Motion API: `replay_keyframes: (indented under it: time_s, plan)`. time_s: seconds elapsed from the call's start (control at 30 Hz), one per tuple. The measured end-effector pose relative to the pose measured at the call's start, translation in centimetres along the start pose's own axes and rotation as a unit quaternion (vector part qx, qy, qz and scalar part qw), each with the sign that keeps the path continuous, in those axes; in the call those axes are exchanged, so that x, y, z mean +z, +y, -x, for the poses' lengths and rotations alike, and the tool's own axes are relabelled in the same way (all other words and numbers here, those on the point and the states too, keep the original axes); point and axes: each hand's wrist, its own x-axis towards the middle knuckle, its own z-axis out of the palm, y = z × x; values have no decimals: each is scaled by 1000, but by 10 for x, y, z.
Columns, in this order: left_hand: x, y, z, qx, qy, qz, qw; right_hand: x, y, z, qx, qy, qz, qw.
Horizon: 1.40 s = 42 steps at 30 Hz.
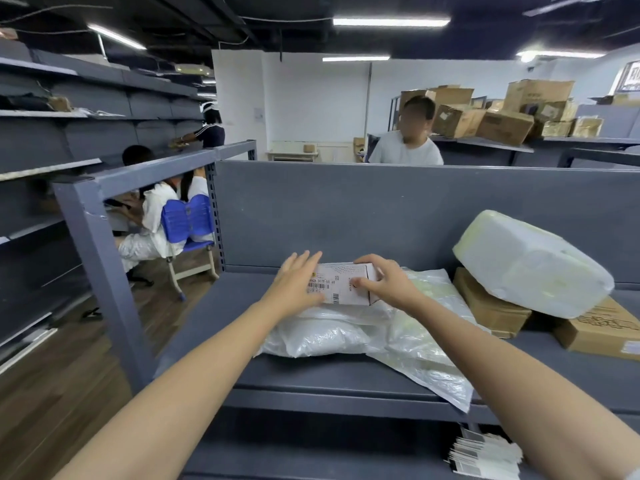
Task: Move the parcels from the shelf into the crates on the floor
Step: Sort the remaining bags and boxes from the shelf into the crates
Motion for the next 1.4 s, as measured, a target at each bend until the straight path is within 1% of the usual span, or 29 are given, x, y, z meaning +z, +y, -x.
replay_keyframes:
  time_s: [0.07,0.13,0.23,0.33,0.37,0.4,0.47,0.53,0.57,0.63,0.67,0.73,0.83,0.93,1.03,1.1,1.17,1.23,1.4]
  plan:
    - [-2,3,4,21,-21,-66,997,-16,-3,12,-1,-20,-59,998]
    - [-2,8,10,63,-10,-100,993,-30,-2,22,12,-37,-105,994]
    - [-1,17,18,119,42,-86,988,-46,1,34,47,-58,-130,989]
    - [-4,25,24,129,76,-27,988,-54,-1,46,60,-64,-156,984]
    - [-5,27,26,131,73,-15,989,-56,-3,50,43,-56,-132,989]
    - [-6,28,28,134,66,-8,989,-58,-5,56,12,-47,-79,996]
    - [-11,30,32,136,47,16,989,-62,-11,70,-80,-27,60,995]
    - [-19,32,39,138,30,60,988,-63,-18,85,-167,-15,175,970]
    - [-24,34,43,142,25,80,986,-64,-21,91,-195,-21,227,954]
    - [-32,37,54,140,13,114,983,-65,-22,101,-219,-32,308,925]
    - [-35,39,60,136,6,136,981,-65,-20,102,-229,-27,325,917]
    - [-38,41,71,125,2,184,975,-66,-16,106,-241,-12,295,924]
    - [-35,45,88,109,25,215,970,-64,-8,113,-245,-17,243,939]
    - [-21,49,107,77,51,276,957,-62,0,122,-214,-29,187,958]
    - [-2,45,128,61,37,300,951,-58,2,135,-192,-35,134,972]
    - [10,41,142,54,21,308,950,-53,4,146,-179,-59,102,977]
    - [17,40,154,48,14,311,949,-49,6,156,-172,-79,100,977]
    - [21,41,166,47,15,297,954,-46,5,167,-169,-87,125,974]
    - [26,44,187,64,24,296,953,-45,-5,195,-182,-78,176,964]
